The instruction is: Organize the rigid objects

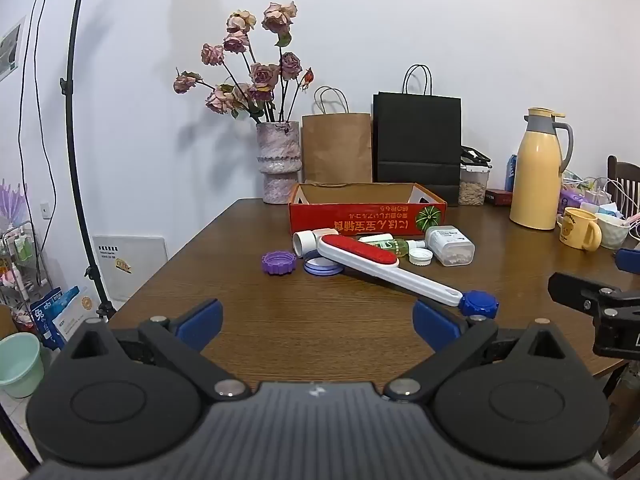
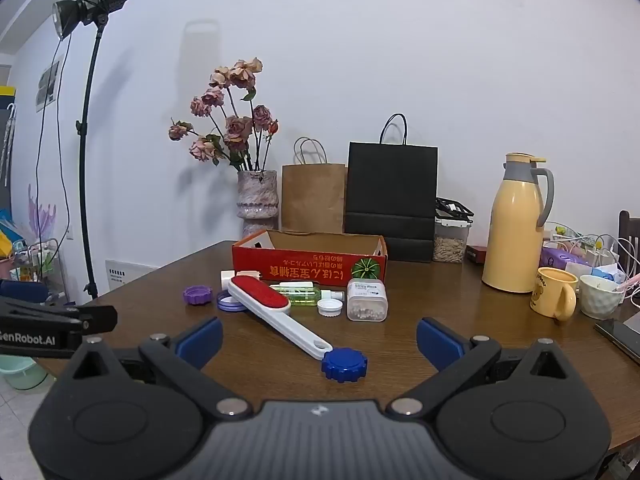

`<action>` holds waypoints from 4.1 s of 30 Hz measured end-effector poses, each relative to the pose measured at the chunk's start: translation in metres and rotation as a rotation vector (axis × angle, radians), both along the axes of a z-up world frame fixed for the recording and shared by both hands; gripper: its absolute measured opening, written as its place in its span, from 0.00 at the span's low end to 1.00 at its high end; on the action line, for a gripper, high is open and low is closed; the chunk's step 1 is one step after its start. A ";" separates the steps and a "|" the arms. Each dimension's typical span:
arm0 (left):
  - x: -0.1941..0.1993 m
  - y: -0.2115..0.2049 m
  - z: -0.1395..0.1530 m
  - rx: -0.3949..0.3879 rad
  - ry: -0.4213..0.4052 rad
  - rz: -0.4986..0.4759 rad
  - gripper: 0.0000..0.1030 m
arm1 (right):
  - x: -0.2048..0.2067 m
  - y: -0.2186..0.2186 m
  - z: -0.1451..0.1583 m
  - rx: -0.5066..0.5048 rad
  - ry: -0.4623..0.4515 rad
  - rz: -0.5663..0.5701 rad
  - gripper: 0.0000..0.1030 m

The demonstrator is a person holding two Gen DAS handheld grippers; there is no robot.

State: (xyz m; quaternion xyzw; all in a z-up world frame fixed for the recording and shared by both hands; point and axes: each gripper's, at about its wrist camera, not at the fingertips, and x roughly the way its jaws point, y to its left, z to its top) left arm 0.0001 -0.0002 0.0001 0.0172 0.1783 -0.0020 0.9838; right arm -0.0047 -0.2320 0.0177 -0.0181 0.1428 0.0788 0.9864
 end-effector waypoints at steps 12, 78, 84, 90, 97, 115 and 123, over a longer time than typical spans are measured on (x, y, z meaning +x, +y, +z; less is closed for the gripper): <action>0.000 -0.002 0.000 0.001 -0.006 -0.003 1.00 | -0.001 0.000 0.000 0.002 -0.006 0.000 1.00; -0.005 0.003 0.014 -0.013 -0.019 -0.011 1.00 | -0.005 0.003 -0.001 -0.003 -0.011 0.000 1.00; -0.005 0.003 0.013 -0.014 -0.019 -0.009 1.00 | -0.004 0.002 -0.001 -0.003 -0.010 -0.001 1.00; -0.001 0.001 0.009 -0.014 -0.010 -0.006 1.00 | -0.001 0.002 -0.002 -0.005 -0.007 -0.002 1.00; 0.008 0.001 0.006 -0.019 -0.004 -0.006 1.00 | 0.009 0.002 -0.004 -0.009 0.006 -0.006 1.00; 0.048 -0.003 -0.005 -0.024 0.040 -0.010 1.00 | 0.046 -0.001 -0.016 -0.020 0.057 -0.007 1.00; 0.070 -0.004 -0.013 -0.026 0.077 -0.008 1.00 | 0.068 0.000 -0.025 -0.028 0.097 -0.006 1.00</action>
